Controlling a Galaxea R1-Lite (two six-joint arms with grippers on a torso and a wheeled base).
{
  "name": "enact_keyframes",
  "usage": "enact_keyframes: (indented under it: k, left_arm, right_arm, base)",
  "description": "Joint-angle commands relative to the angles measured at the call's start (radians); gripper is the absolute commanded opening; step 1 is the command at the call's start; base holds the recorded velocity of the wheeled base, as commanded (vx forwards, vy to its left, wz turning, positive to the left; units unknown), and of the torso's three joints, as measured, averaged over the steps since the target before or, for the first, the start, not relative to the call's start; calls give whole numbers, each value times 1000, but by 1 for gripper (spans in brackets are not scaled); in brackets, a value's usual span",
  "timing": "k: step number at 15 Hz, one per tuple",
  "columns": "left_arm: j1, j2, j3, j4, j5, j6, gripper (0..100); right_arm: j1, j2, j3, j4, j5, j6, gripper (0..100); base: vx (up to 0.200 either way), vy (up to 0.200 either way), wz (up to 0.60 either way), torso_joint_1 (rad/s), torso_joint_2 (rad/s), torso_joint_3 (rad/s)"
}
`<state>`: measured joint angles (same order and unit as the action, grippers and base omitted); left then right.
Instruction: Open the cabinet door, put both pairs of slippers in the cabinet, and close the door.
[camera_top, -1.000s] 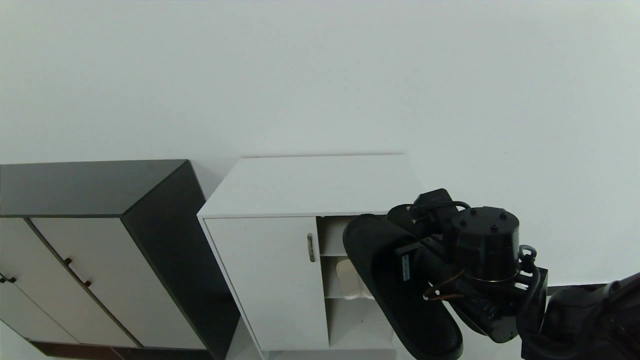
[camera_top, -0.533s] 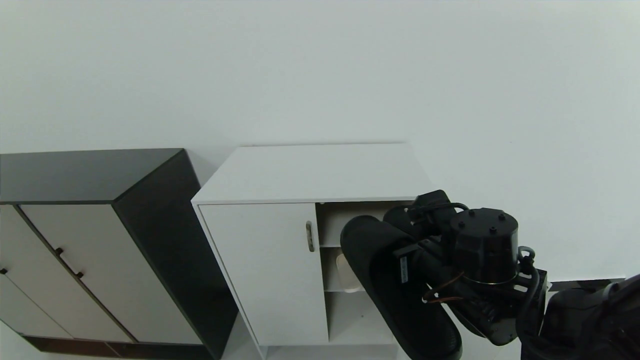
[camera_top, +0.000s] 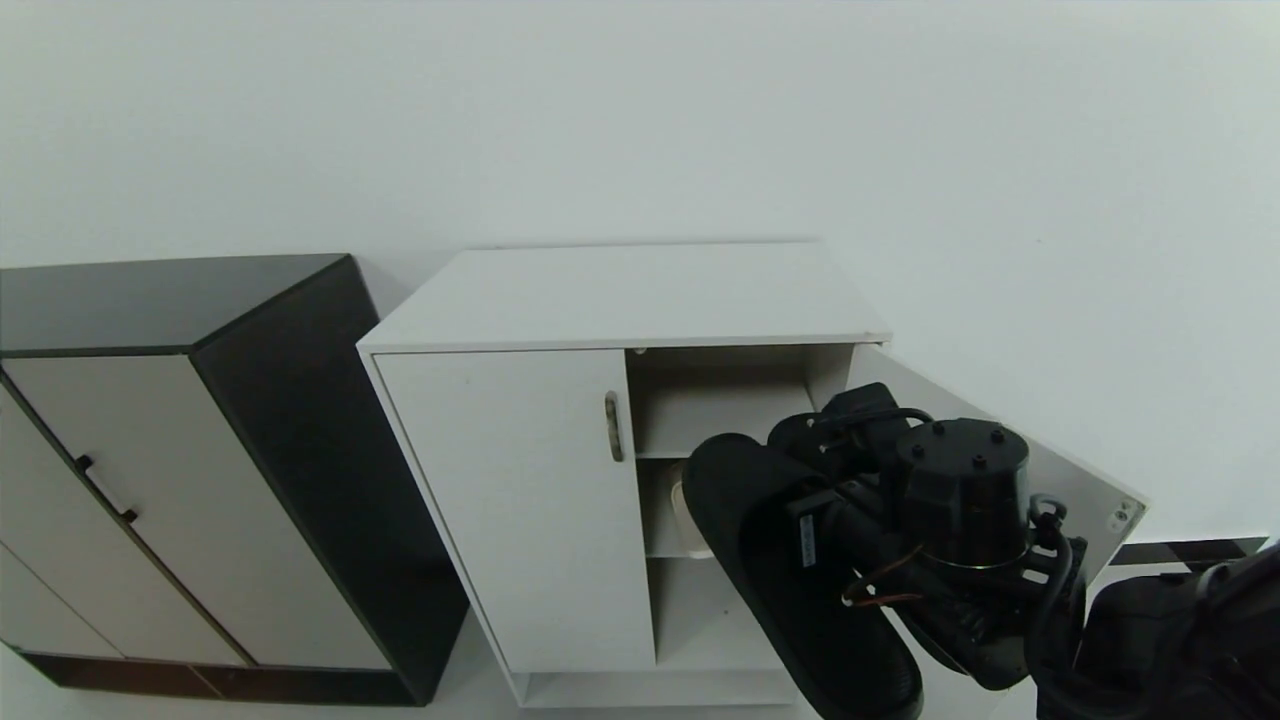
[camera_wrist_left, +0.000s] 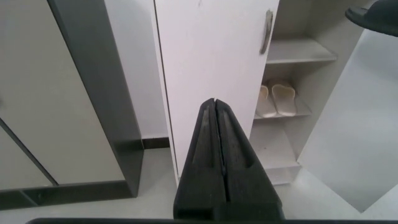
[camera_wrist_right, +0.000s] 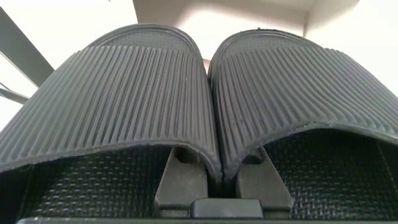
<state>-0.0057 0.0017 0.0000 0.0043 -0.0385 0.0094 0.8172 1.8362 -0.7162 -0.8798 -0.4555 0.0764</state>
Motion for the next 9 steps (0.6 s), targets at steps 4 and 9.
enact_keyframes:
  k: [4,9]
  left_arm:
    - [0,1,0,0,0,0,0]
    - [0,1,0,0,0,0,0]
  right_arm:
    - [0,8,1,-1,1,0,0]
    - [0,8,1,-1,1,0,0]
  base:
    - [0,0,0,-190,504,316]
    - [0,0,0,-155,481,320]
